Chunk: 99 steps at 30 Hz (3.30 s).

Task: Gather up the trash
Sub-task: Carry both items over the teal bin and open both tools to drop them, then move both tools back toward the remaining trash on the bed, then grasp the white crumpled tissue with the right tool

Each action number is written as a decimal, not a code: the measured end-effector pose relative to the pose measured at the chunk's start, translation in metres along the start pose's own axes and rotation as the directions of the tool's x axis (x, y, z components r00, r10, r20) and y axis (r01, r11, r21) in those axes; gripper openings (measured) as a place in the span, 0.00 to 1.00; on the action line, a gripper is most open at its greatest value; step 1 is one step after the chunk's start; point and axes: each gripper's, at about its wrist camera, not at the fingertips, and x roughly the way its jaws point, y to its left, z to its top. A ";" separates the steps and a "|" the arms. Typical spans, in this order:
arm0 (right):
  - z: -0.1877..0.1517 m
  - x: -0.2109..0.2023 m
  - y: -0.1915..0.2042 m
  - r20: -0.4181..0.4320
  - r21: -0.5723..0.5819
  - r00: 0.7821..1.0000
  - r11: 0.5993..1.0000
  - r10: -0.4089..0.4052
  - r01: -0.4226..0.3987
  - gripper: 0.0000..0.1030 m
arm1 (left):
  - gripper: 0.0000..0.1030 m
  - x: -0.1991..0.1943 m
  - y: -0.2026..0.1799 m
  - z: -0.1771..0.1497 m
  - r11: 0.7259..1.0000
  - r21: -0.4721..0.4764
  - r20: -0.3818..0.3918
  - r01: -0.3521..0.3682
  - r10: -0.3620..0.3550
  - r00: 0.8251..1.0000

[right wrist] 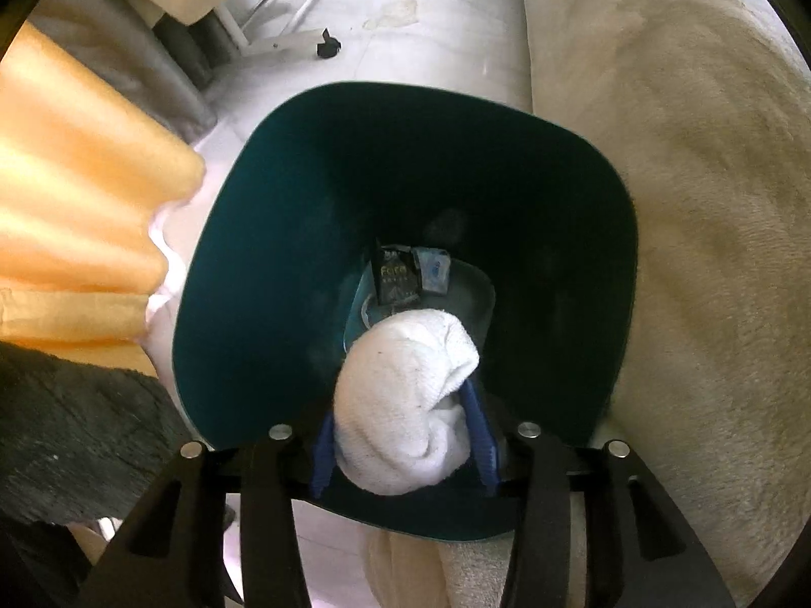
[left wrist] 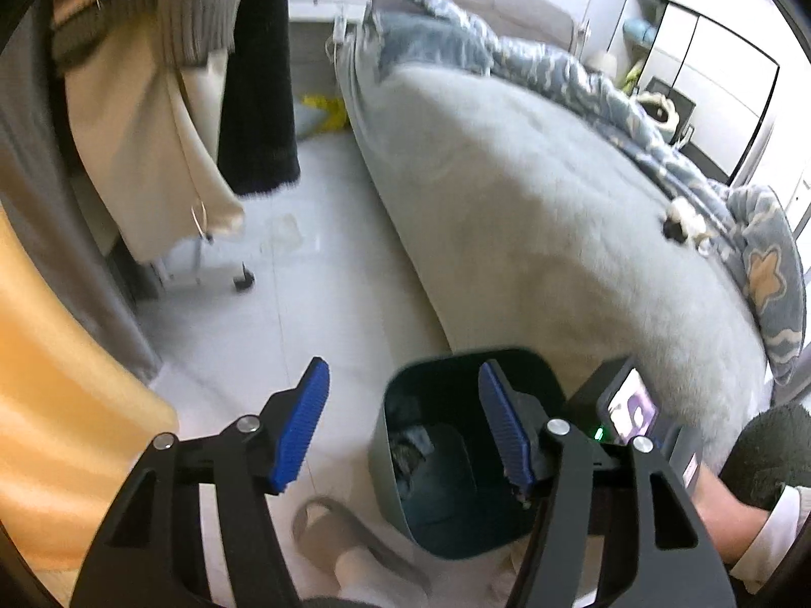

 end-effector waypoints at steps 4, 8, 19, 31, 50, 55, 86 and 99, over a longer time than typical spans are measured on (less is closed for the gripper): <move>0.002 0.000 0.002 0.002 0.000 1.000 1.000 -0.019 0.019 0.64 | 0.63 -0.013 -0.001 0.007 1.000 -0.002 0.086 0.011 -0.011 0.996; 0.003 -0.018 0.000 0.070 0.009 0.997 0.999 -0.035 0.034 0.65 | 0.67 -0.023 -0.002 0.013 1.000 0.012 0.163 0.027 -0.029 0.986; 0.001 -0.109 -0.020 0.358 0.049 0.934 0.999 -0.007 -0.012 0.78 | 0.77 -0.038 -0.020 0.038 1.000 0.003 0.241 0.027 -0.027 0.970; -0.008 -0.184 -0.099 0.560 0.147 0.822 0.989 -0.107 0.029 0.84 | 0.89 -0.035 -0.056 0.068 0.995 0.077 0.305 0.065 -0.085 0.949; -0.016 -0.222 -0.204 0.629 0.229 0.743 0.968 -0.230 0.106 0.84 | 0.92 0.024 -0.139 0.093 0.967 0.214 0.241 0.135 -0.186 0.952; -0.017 -0.227 -0.238 0.637 0.269 0.729 0.958 -0.251 0.096 0.84 | 0.92 0.042 -0.161 0.097 0.956 0.217 0.206 0.196 -0.241 0.948; 0.033 -0.224 -0.390 0.591 0.361 0.765 0.932 -0.257 0.035 0.84 | 0.92 0.159 -0.269 0.136 0.882 0.322 0.038 0.345 -0.376 0.926; 0.043 -0.198 -0.399 0.483 0.350 0.813 0.923 -0.325 0.161 0.37 | 0.91 0.189 -0.297 0.136 0.866 0.319 -0.034 0.385 -0.396 0.918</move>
